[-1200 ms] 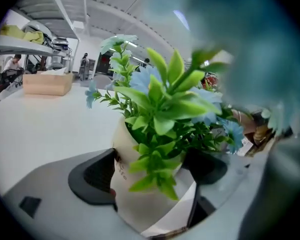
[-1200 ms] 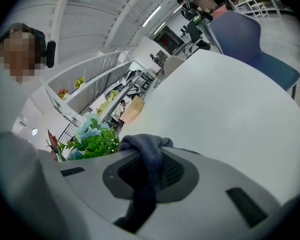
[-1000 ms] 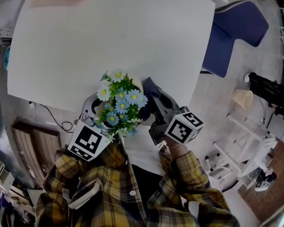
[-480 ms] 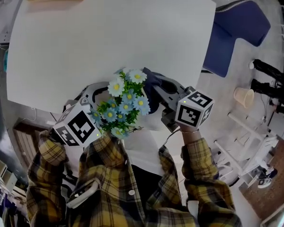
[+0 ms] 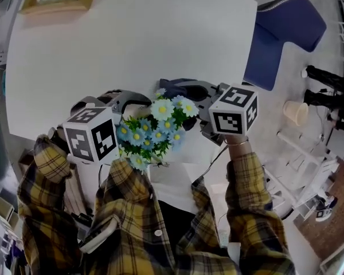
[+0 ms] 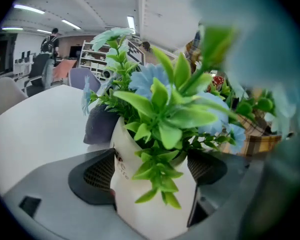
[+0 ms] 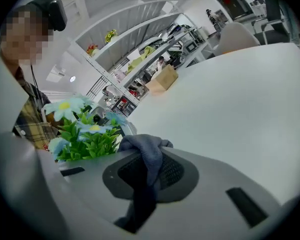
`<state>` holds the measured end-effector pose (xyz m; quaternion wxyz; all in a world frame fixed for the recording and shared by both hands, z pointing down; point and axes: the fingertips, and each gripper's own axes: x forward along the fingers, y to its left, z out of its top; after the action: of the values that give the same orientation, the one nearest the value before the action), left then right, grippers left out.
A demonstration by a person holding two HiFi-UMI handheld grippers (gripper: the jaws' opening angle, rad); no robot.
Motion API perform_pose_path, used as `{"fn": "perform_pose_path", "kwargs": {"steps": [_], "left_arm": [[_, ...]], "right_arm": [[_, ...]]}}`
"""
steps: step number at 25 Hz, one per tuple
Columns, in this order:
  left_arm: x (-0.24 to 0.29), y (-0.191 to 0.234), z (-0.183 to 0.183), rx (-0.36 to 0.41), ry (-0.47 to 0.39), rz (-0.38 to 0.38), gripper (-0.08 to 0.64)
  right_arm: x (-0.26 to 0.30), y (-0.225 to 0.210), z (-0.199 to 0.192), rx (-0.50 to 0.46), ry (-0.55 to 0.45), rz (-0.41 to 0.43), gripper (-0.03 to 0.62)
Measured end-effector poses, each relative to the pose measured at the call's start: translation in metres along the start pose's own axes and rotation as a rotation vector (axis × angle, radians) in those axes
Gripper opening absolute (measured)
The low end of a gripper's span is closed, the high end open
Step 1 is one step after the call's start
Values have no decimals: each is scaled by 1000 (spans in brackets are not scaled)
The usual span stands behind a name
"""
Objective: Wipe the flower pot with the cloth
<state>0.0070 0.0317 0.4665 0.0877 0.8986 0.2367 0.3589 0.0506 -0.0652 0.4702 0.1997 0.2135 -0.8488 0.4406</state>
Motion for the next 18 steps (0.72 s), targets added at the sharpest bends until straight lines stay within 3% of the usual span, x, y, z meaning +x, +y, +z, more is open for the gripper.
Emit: {"fn": "perform_pose_path", "kwargs": {"steps": [4,8,13,18], "left_arm": [[7,9,-1,59,67,-61,442],[-3,12,1,40,39,-46,442],[-21,7,-4,-99,-48,99,442],[-20,-15,-40,-212,-32,307,441]], "right_arm": [[0,-10,-1,-11,7,-14,21],[0,-9,8,4,-14,-25,21],[-9,-2,9,21,-32,-43,21],[-18,6,-12,62,-75,-88,21]]}}
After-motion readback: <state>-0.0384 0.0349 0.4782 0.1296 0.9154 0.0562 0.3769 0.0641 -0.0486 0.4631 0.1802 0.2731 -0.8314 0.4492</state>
